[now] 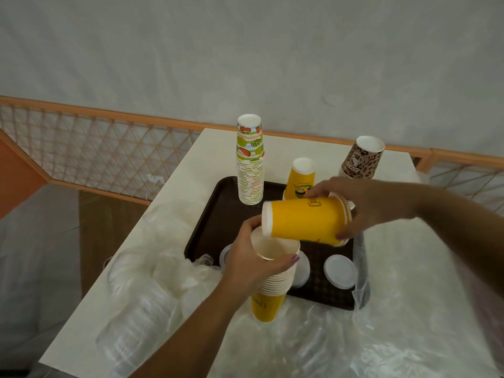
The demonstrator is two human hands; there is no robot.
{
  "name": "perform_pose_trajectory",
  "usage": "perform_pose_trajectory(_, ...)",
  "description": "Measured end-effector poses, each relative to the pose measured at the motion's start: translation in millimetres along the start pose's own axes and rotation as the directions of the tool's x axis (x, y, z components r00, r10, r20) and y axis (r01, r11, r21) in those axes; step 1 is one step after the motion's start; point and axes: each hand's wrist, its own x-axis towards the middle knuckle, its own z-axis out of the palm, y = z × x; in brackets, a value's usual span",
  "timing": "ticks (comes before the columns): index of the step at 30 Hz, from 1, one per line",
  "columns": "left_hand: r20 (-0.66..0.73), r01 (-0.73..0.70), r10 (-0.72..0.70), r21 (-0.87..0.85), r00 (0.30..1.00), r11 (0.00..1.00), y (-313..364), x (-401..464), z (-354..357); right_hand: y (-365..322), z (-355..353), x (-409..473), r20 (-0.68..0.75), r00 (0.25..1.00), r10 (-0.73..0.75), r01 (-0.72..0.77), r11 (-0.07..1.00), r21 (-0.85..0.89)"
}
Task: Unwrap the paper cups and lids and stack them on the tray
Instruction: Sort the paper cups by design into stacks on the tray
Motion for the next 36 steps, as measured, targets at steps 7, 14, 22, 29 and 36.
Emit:
perform_pose_trajectory(7,-0.017,-0.001,0.001,0.006,1.0,1.0,-6,2,2,16,28,62,-0.377,0.917,0.13,0.076,0.871,0.485)
perform_pose_trajectory(14,-0.006,0.023,-0.023,-0.018,1.0,1.0,-10,1,1,48,20,131,-0.621,0.638,0.455,0.274,0.619,0.736)
perform_pose_trajectory(22,-0.01,0.003,-0.003,0.003,1.0,1.0,-11,1,1,57,31,154,-0.664,0.597,0.451,0.105,0.776,0.622)
perform_pose_trajectory(29,-0.005,-0.007,0.007,0.009,1.0,1.0,-9,1,0,32,20,131,-0.666,0.597,0.448,-0.028,0.841,0.541)
perform_pose_trajectory(36,-0.017,-0.033,0.033,-0.009,0.999,0.999,-6,-1,1,-56,27,47,-0.238,0.969,0.071,0.001,0.957,0.291)
